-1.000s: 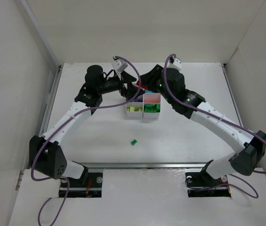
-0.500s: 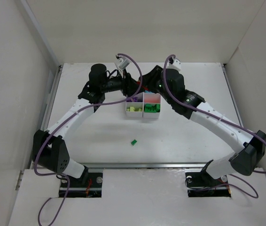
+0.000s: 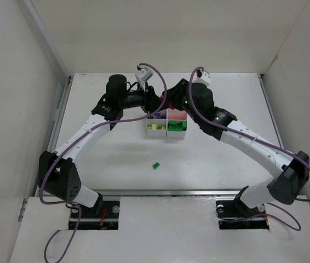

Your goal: Sort the legos into containers by color

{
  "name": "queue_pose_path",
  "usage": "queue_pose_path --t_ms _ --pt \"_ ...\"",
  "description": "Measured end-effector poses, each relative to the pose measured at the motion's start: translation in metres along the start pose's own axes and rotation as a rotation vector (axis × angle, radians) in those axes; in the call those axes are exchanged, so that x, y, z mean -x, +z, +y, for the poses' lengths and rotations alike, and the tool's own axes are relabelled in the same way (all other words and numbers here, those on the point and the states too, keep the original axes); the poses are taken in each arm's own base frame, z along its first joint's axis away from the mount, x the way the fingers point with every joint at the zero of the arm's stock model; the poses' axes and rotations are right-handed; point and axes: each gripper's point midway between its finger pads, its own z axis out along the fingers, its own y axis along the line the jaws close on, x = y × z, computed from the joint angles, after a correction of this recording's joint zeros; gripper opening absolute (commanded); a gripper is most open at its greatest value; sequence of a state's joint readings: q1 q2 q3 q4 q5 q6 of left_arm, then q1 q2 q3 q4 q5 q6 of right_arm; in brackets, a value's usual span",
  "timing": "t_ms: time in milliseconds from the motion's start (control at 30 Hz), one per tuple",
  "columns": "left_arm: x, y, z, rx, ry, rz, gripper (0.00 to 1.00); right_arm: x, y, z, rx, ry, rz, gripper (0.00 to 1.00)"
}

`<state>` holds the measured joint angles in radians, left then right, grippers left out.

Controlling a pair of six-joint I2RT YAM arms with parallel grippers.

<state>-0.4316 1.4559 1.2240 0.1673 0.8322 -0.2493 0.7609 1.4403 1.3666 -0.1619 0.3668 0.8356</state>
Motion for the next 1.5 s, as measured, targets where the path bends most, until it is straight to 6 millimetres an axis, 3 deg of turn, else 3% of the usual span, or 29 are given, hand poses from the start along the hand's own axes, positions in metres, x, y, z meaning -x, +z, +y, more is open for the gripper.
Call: queue_pose_path --t_ms 267,567,700,833,900,1000,1067,1400,1500 --pt "-0.021 -0.005 0.008 0.039 0.095 0.085 0.0 -0.012 0.002 -0.013 -0.025 -0.016 0.021 0.0" --pt "-0.045 -0.025 0.016 0.113 0.121 0.135 0.0 0.001 0.005 -0.025 -0.06 -0.046 -0.021 0.0" --pt "-0.057 -0.037 0.034 0.205 0.094 0.154 0.0 -0.007 0.018 -0.028 -0.081 -0.089 0.021 0.0" --pt "-0.054 -0.065 0.073 0.405 0.068 0.14 0.0 -0.038 0.059 -0.034 -0.117 -0.173 0.18 0.0" --pt "-0.049 -0.083 0.094 0.515 0.061 0.12 0.0 -0.065 0.077 -0.05 -0.15 -0.209 0.275 0.0" --pt "-0.041 -0.11 0.117 0.661 0.057 0.091 0.0 -0.105 0.082 -0.085 -0.222 -0.258 0.413 0.0" --pt "-0.038 -0.119 0.121 0.711 0.061 0.079 0.0 -0.124 0.078 -0.101 -0.259 -0.28 0.484 0.0" --pt "-0.041 -0.131 0.124 0.767 0.063 0.071 0.0 -0.138 0.067 -0.11 -0.279 -0.349 0.559 0.01" --pt "-0.041 -0.131 0.124 0.77 0.064 0.068 0.0 -0.146 0.064 -0.112 -0.282 -0.363 0.585 0.08"
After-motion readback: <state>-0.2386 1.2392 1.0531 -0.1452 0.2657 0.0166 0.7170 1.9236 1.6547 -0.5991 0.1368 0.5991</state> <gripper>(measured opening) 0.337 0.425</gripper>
